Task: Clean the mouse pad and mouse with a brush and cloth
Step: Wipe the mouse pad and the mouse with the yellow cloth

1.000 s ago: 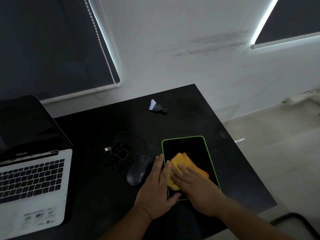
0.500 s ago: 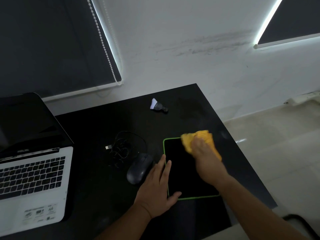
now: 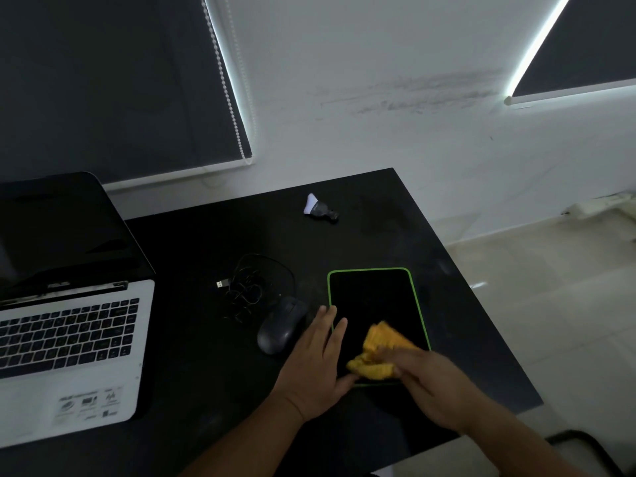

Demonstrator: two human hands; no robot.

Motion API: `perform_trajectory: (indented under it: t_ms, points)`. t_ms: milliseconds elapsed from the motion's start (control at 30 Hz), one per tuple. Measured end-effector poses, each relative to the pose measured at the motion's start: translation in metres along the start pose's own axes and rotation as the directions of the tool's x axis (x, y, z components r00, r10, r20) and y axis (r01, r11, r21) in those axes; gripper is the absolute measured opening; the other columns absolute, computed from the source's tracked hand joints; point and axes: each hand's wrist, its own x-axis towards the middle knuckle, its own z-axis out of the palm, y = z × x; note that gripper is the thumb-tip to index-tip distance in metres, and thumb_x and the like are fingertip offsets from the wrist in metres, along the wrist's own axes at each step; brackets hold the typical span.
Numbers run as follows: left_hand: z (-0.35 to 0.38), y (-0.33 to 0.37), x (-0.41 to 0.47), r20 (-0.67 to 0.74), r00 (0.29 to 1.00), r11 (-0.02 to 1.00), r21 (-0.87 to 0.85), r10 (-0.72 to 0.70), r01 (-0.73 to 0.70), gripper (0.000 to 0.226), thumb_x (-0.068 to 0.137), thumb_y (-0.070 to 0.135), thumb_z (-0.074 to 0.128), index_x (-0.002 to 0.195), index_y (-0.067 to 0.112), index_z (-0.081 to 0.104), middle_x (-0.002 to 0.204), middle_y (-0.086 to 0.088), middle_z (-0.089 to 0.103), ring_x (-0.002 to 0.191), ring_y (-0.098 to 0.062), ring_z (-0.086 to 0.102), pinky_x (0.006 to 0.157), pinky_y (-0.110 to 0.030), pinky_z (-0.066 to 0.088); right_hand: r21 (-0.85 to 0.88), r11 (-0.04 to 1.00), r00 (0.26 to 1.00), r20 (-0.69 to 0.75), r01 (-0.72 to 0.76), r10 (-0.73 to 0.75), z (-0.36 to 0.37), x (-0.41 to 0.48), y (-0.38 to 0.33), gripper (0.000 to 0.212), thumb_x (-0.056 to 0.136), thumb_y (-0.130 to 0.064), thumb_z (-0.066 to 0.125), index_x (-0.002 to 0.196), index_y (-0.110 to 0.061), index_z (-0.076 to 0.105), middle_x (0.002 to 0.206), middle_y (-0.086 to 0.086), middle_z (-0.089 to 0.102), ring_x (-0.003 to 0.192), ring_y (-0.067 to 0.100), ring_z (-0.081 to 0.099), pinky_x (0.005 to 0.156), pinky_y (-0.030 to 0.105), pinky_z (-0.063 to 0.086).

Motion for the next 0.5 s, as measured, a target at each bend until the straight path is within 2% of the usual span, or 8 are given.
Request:
perform_trajectory:
  t_ms: [67, 167, 267, 333, 367, 433, 467, 500]
  points:
    - [-0.002, 0.001, 0.001, 0.013, 1.0, 1.0, -0.005, -0.002, 0.002, 0.092, 0.095, 0.069, 0.049, 0.159, 0.006, 0.028, 0.167, -0.013, 0.026, 0.157, -0.024, 0.018, 0.126, -0.043, 0.026, -0.091, 0.992, 0.989, -0.125, -0.089, 0.077, -0.005, 0.012, 0.016, 0.049, 0.104, -0.02, 0.046, 0.149, -0.037, 0.047, 0.151, -0.014, 0.05, 0.137, 0.012, 0.052, 0.106, 0.033, 0.049]
    - [-0.01, 0.001, 0.002, 0.064, 0.996, 0.993, -0.102, -0.061, 0.067, 0.114, 0.086, 0.08, 0.054, 0.164, 0.011, 0.008, 0.171, -0.002, 0.014, 0.157, -0.015, 0.009, 0.129, -0.032, 0.009, -0.207, 0.96, 0.966, -0.215, -0.189, 0.143, 0.01, 0.039, 0.019, 0.056, 0.101, -0.013, 0.039, 0.156, -0.02, 0.038, 0.164, -0.009, 0.027, 0.154, 0.016, 0.013, 0.124, 0.048, 0.027]
    - [-0.013, -0.001, 0.0, 0.081, 0.995, 0.985, -0.155, -0.06, 0.072, 0.129, 0.079, 0.079, 0.063, 0.164, 0.015, -0.01, 0.171, 0.003, 0.007, 0.156, -0.013, 0.01, 0.128, -0.03, 0.009, -0.267, 0.963, 0.997, -0.052, 0.038, -0.053, 0.042, 0.043, -0.007, 0.061, 0.099, -0.021, 0.036, 0.159, -0.014, 0.031, 0.167, -0.001, 0.021, 0.155, 0.019, 0.005, 0.128, 0.045, 0.01]
    - [-0.014, -0.001, -0.002, 0.085, 0.994, 0.98, -0.183, -0.065, 0.079, 0.128, 0.08, 0.074, 0.066, 0.162, 0.018, -0.014, 0.171, 0.002, 0.009, 0.156, -0.012, 0.012, 0.128, -0.029, 0.011, -0.311, 0.946, 0.994, -0.012, 0.096, -0.105, 0.049, 0.038, -0.007, 0.063, 0.099, -0.02, 0.042, 0.16, -0.015, 0.028, 0.167, -0.004, 0.013, 0.155, 0.018, 0.004, 0.128, 0.04, 0.008]
    - [-0.013, -0.001, -0.002, 0.074, 0.995, 0.982, -0.173, -0.065, 0.077, 0.128, 0.08, 0.075, 0.065, 0.162, 0.018, -0.014, 0.171, 0.002, 0.01, 0.156, -0.012, 0.012, 0.128, -0.029, 0.011, -0.313, 0.949, 0.995, -0.08, 0.037, -0.065, 0.048, 0.038, -0.001, 0.065, 0.095, -0.014, 0.046, 0.158, -0.014, 0.031, 0.166, -0.003, 0.014, 0.156, 0.021, 0.009, 0.127, 0.043, 0.013]
    - [-0.012, -0.001, -0.002, 0.051, 0.996, 0.988, -0.136, -0.067, 0.073, 0.125, 0.08, 0.079, 0.062, 0.163, 0.017, -0.008, 0.171, 0.002, 0.011, 0.156, -0.013, 0.013, 0.128, -0.028, 0.009, -0.261, 0.94, 0.954, -0.258, -0.219, 0.151, 0.041, 0.036, 0.011, 0.065, 0.091, -0.006, 0.047, 0.155, -0.01, 0.038, 0.166, 0.002, 0.019, 0.155, 0.031, 0.016, 0.126, 0.045, 0.019]
    - [-0.012, -0.001, -0.003, 0.051, 0.996, 0.989, -0.129, -0.07, 0.076, 0.123, 0.08, 0.08, 0.061, 0.163, 0.017, -0.004, 0.171, 0.001, 0.012, 0.156, -0.013, 0.013, 0.127, -0.026, 0.007, -0.241, 0.924, 0.932, -0.285, -0.298, 0.226, 0.041, 0.036, 0.011, 0.063, 0.092, -0.01, 0.043, 0.154, -0.01, 0.04, 0.167, 0.005, 0.023, 0.155, 0.033, 0.014, 0.126, 0.048, 0.019]
    - [-0.011, -0.001, -0.002, 0.048, 0.996, 0.988, -0.132, -0.07, 0.076, 0.121, 0.08, 0.079, 0.061, 0.164, 0.017, -0.001, 0.171, 0.0, 0.013, 0.156, -0.014, 0.012, 0.126, -0.025, 0.005, -0.242, 0.929, 0.937, -0.28, -0.281, 0.21, 0.047, 0.034, 0.004, 0.062, 0.092, -0.018, 0.038, 0.153, -0.009, 0.041, 0.166, 0.008, 0.026, 0.155, 0.033, 0.012, 0.125, 0.051, 0.02]
